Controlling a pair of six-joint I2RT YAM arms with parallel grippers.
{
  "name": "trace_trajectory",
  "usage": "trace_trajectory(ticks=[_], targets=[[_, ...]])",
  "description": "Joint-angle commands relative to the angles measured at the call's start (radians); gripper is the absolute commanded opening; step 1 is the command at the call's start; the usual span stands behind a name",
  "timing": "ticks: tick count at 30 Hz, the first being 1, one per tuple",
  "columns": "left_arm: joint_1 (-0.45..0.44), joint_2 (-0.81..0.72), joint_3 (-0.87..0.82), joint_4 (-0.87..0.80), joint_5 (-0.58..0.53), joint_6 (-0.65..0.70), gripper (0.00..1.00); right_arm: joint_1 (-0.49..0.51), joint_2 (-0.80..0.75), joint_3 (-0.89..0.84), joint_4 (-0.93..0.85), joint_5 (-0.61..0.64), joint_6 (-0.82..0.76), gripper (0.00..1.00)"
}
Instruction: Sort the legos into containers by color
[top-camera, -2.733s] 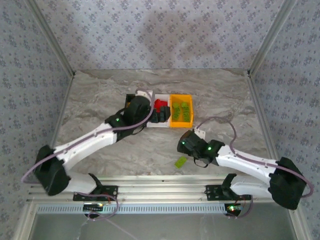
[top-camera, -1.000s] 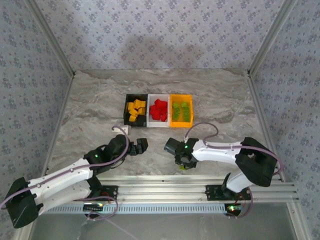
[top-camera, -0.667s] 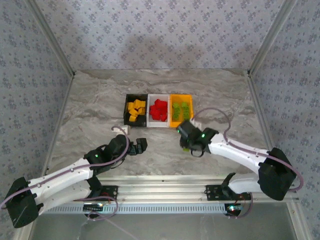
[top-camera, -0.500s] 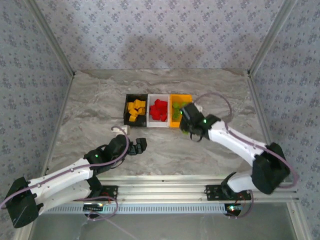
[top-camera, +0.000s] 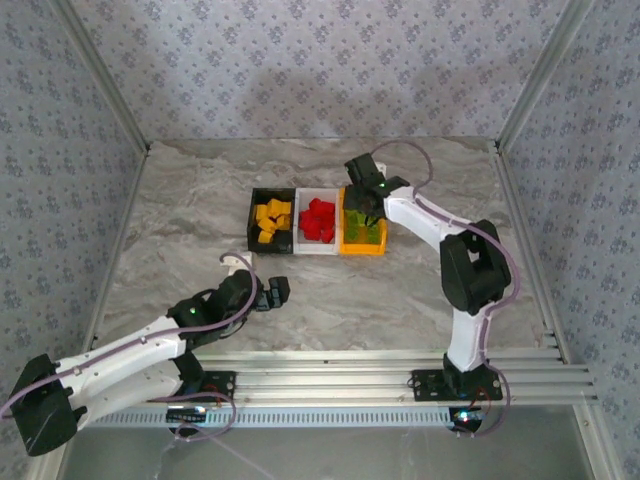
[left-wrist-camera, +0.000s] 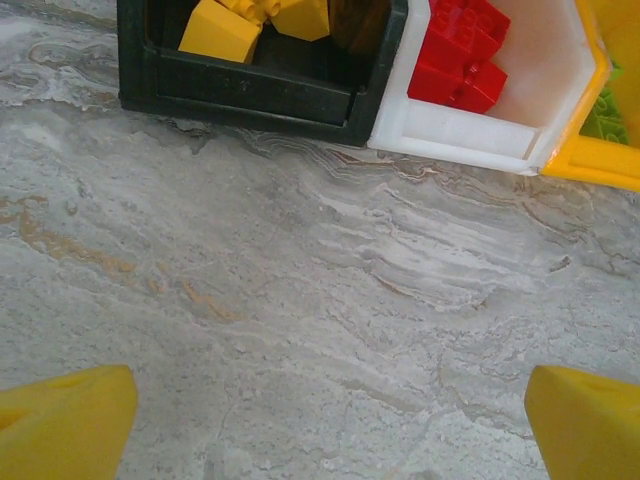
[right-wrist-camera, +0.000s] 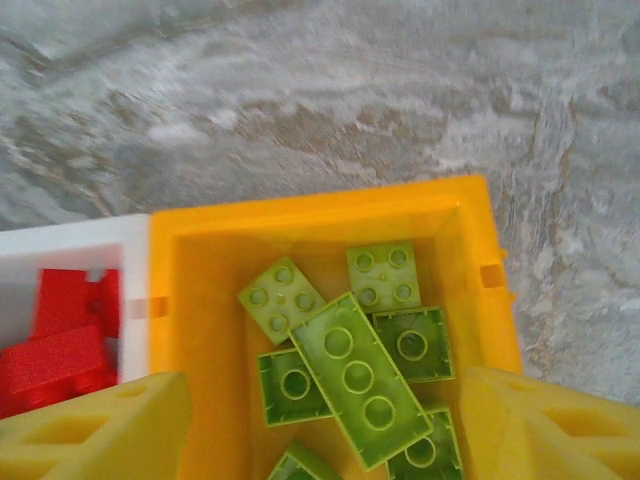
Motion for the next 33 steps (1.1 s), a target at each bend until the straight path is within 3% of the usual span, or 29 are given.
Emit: trace_trajectory(ticks=[1,5,7,8,9,14,16,19,23,28,33], targets=[[-0.005,0.011,0.057,-0.005,-0.042,0.024,0.99,0.011,-0.223,-0.091,0.076,0.035,-0.012,0.76],[-0.005,0.034,0.081,0.016,-0.114,0.067,0.99,0.038,-0.461,-0.333,0.178,0.035,0.002,0.83],[0.001,0.053,0.101,0.034,-0.154,0.099,0.99,0.058,-0.565,-0.443,0.206,0.064,0.016,0.89],[0.009,0.063,0.112,0.046,-0.170,0.112,0.99,0.066,-0.601,-0.482,0.211,0.081,0.020,0.99],[0.023,0.079,0.126,0.065,-0.187,0.121,0.99,0.075,-0.638,-0.525,0.218,0.097,0.022,1.00],[0.245,0.198,0.222,0.091,-0.165,0.131,0.99,0.112,-0.756,-0.642,0.173,0.230,0.118,1.00],[0.315,0.250,0.253,0.148,-0.150,0.212,0.99,0.110,-0.790,-0.671,0.173,0.229,0.125,1.00],[0.403,0.336,0.278,0.241,-0.222,0.375,0.99,0.078,-0.817,-0.686,0.157,0.193,0.122,1.00],[0.553,0.411,0.309,0.255,-0.230,0.514,1.00,0.049,-0.833,-0.703,0.146,0.202,0.087,1.00],[0.743,0.463,0.199,0.398,-0.167,0.628,1.00,0.017,-0.870,-0.779,0.233,0.206,0.032,1.00],[0.819,0.490,0.047,0.706,-0.085,0.735,0.99,-0.016,-0.887,-0.818,0.306,0.163,-0.045,1.00]])
